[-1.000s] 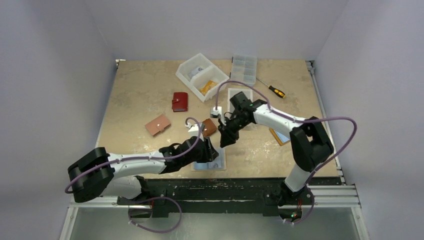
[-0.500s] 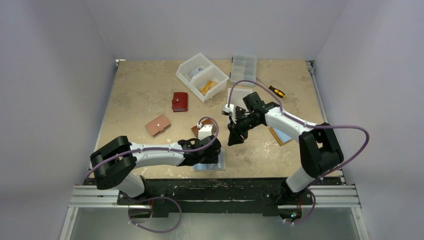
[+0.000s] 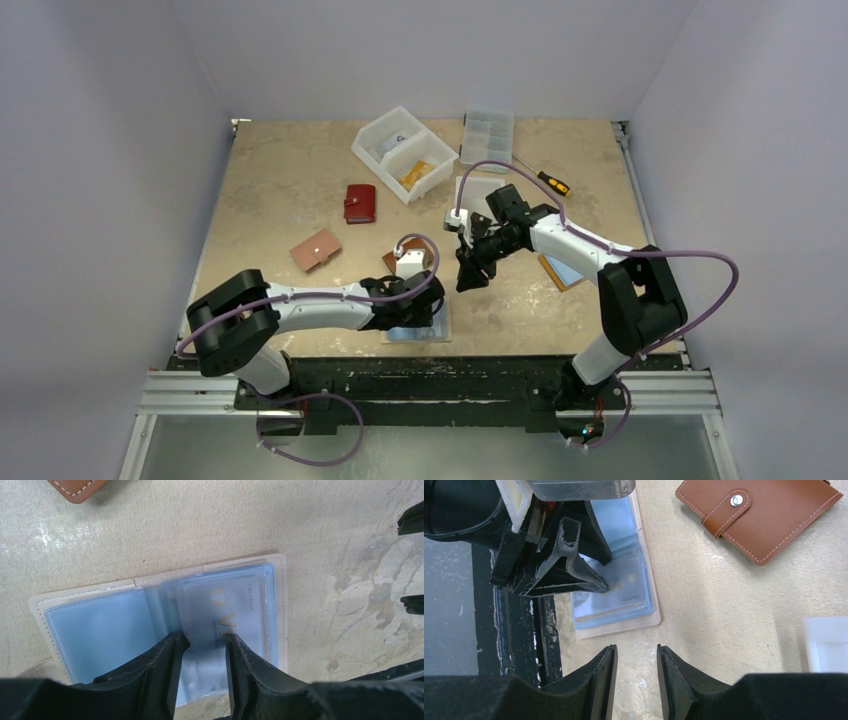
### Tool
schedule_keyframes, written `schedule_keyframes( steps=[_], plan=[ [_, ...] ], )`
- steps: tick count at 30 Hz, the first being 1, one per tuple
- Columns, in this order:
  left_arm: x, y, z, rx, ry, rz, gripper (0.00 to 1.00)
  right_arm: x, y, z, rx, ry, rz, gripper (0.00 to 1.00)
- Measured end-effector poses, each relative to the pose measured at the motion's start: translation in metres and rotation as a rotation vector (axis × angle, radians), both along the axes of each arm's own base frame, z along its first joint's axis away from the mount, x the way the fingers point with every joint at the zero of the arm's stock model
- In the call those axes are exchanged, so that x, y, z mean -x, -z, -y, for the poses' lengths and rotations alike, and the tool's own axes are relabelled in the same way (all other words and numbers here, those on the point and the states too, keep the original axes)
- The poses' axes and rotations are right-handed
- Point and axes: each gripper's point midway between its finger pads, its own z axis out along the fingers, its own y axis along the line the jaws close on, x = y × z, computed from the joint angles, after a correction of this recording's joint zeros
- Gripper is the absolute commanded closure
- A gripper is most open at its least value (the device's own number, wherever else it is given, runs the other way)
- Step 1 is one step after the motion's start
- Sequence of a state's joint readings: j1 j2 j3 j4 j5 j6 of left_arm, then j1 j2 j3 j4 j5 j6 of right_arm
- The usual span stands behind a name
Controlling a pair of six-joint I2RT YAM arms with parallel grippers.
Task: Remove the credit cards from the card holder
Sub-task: Remove the credit card from the card holder.
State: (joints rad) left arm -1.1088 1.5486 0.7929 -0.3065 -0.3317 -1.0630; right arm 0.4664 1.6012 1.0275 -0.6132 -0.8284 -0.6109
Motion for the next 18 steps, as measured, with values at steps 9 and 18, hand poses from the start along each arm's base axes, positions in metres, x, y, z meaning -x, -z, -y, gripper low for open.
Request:
schedule_keyframes(
  steps=[9, 18],
  plan=[
    [-0.002, 0.003, -0.008, 0.042, -0.033, 0.001, 0.8, 0.002, 0.003, 0.001, -0.002, -0.017, 0.009, 0.57],
    [-0.002, 0.004, -0.016, 0.199, -0.1, -0.008, 0.99, 0.021, 0.007, -0.01, -0.004, -0.105, 0.015, 0.57]
  ],
)
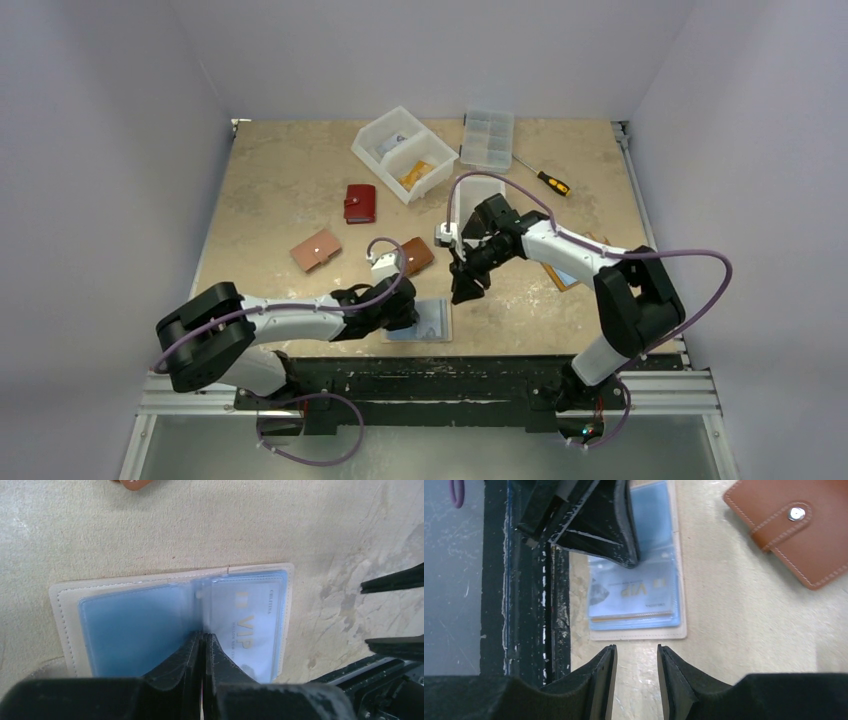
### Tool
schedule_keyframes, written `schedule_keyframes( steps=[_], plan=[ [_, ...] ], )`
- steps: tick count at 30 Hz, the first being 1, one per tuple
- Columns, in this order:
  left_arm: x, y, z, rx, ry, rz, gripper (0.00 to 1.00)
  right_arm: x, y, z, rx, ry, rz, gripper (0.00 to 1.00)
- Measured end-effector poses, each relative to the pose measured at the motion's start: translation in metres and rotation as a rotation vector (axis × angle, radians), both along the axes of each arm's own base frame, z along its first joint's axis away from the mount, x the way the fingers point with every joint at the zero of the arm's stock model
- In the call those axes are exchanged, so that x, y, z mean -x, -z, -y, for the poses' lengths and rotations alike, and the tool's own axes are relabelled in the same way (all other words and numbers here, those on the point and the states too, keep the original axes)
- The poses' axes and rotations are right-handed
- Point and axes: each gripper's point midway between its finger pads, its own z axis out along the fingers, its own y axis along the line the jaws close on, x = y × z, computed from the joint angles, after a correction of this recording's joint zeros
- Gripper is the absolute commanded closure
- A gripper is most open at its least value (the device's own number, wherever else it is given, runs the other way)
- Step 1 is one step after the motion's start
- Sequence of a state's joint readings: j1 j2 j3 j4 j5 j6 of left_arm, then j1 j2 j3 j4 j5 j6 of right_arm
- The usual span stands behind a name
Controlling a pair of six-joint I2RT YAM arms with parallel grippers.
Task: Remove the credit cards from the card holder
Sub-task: Remove the credit card from the card holder.
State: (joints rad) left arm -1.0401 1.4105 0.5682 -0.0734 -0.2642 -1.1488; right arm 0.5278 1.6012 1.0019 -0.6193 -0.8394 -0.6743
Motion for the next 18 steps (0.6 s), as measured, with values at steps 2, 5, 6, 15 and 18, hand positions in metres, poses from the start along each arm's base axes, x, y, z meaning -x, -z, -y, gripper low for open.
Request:
schedule_keyframes(
  steps=[2, 5, 6, 15, 18],
  plan=[
    [0.0, -0.001, 0.0, 0.034, -0.009, 0.002, 1.0, 0.006, 0.0, -0.004, -0.001, -0.027, 0.002, 0.57],
    [0.002, -0.001, -0.001, 0.085, -0.017, 0.003, 1.0, 0.013, 0.001, -0.009, 0.001, -0.057, 0.001, 0.56],
    [0.004, -0.001, -0.002, 0.107, -0.019, -0.001, 1.0, 0.016, 0.002, -0.01, 0.003, -0.067, 0.001, 0.56],
    [0.012, -0.001, -0.016, 0.214, -0.066, -0.026, 1.0, 0.038, 0.028, -0.021, 0.091, -0.151, -0.021, 0.57],
    [0.012, -0.001, -0.016, 0.235, -0.078, -0.035, 1.0, 0.045, 0.039, -0.023, 0.126, -0.176, -0.033, 0.58]
  ],
)
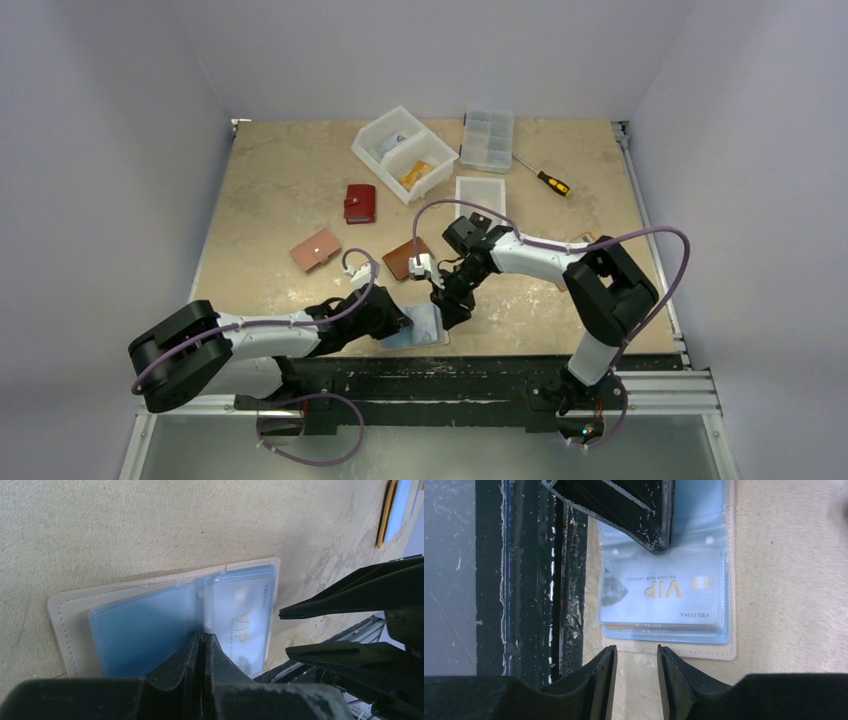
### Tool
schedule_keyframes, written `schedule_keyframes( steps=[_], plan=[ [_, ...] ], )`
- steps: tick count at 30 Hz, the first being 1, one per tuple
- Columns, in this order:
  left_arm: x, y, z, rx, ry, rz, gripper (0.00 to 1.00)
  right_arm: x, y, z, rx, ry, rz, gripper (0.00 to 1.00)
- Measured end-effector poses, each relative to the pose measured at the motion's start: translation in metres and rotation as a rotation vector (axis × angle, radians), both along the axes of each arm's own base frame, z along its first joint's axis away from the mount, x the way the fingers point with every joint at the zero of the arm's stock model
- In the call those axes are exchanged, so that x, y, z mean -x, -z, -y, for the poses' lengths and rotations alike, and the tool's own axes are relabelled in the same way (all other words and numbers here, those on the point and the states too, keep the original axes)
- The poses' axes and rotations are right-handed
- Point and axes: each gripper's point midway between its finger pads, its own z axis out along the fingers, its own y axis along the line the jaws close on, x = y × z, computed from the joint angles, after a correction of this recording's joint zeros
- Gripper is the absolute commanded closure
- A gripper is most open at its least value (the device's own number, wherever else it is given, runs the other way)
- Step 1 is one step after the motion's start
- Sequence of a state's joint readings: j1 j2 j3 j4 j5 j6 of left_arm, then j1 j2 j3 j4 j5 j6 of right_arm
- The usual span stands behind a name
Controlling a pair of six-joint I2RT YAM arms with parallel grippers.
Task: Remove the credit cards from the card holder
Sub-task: Remove the credit card from the card holder.
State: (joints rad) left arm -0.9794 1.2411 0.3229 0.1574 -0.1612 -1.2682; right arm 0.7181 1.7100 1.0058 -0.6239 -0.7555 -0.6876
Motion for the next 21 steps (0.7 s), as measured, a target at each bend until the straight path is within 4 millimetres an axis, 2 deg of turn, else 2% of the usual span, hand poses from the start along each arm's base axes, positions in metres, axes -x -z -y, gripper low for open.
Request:
schedule_keyframes(
  steps=[4, 21],
  plan=[
    [0.0, 0.001, 0.0, 0.021, -0.011, -0.01, 1.0, 0.003, 0.006, -0.003, 0.024, -0.02, 0.0, 0.57],
    [-0.001, 0.001, 0.0, 0.073, -0.024, -0.031, 1.0, 0.01, 0.007, -0.014, 0.04, -0.072, -0.01, 0.55]
  ],
)
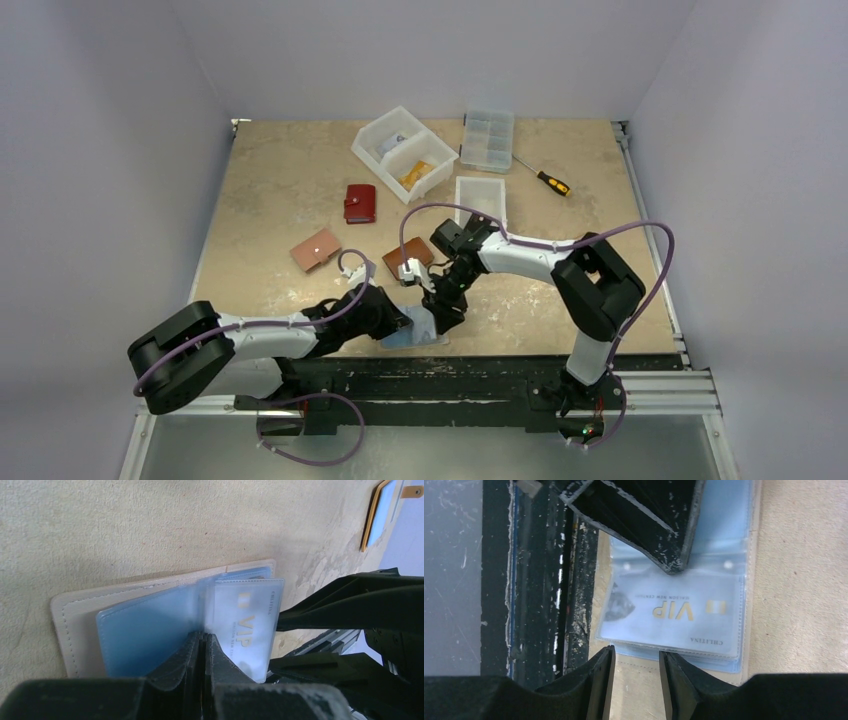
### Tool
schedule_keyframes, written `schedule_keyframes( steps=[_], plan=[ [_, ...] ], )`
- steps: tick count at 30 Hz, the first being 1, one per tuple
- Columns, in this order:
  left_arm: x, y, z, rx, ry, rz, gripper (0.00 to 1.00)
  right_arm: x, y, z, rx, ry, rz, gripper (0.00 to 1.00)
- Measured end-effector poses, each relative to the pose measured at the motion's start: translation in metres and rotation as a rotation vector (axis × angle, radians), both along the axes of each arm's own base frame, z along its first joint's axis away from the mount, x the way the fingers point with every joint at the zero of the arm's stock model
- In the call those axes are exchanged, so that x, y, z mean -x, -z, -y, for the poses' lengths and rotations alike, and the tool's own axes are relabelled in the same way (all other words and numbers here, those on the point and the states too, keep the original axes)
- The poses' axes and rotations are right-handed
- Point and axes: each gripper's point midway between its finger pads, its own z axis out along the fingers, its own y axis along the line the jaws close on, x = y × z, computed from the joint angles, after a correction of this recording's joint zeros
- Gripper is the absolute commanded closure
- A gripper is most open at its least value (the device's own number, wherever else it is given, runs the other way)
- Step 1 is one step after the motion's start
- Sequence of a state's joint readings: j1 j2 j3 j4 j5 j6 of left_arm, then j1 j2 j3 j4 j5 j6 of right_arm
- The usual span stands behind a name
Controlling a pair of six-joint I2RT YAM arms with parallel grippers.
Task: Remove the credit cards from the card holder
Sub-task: Remove the credit card from the card holder.
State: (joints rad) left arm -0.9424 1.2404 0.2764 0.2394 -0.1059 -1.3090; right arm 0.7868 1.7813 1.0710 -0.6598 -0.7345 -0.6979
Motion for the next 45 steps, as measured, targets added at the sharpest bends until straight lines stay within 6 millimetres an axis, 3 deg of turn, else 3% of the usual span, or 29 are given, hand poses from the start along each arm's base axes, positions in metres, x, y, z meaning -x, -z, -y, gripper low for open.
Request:
schedule_keyframes(
  steps=[8, 14, 23, 29, 35, 45],
  plan=[
    [0.0, 0.0, 0.0, 0.007, 0.002, -0.004, 1.0, 0.01, -0.007, -0.003, -0.028, -0.045, -0.027, 0.55],
    [-0.001, -0.002, 0.004, 0.025, 0.01, 0.002, 0.65, 0.013, -0.013, -0.007, -0.045, -0.064, -0.038, 0.55],
    [0.001, -0.019, 0.001, 0.084, 0.012, 0.05, 0.37, 0.012, -0.016, -0.019, -0.053, -0.08, -0.059, 0.56],
    [0.007, -0.025, -0.01, 0.119, 0.009, 0.081, 0.31, 0.015, -0.018, -0.026, -0.068, -0.088, -0.117, 0.55],
    [0.009, -0.027, -0.013, 0.137, 0.008, 0.099, 0.3, 0.022, -0.029, -0.037, -0.105, -0.106, -0.2, 0.55],
    [0.011, -0.027, -0.013, 0.149, 0.023, 0.116, 0.3, 0.03, -0.028, -0.04, -0.092, -0.092, -0.35, 0.52]
  ],
)
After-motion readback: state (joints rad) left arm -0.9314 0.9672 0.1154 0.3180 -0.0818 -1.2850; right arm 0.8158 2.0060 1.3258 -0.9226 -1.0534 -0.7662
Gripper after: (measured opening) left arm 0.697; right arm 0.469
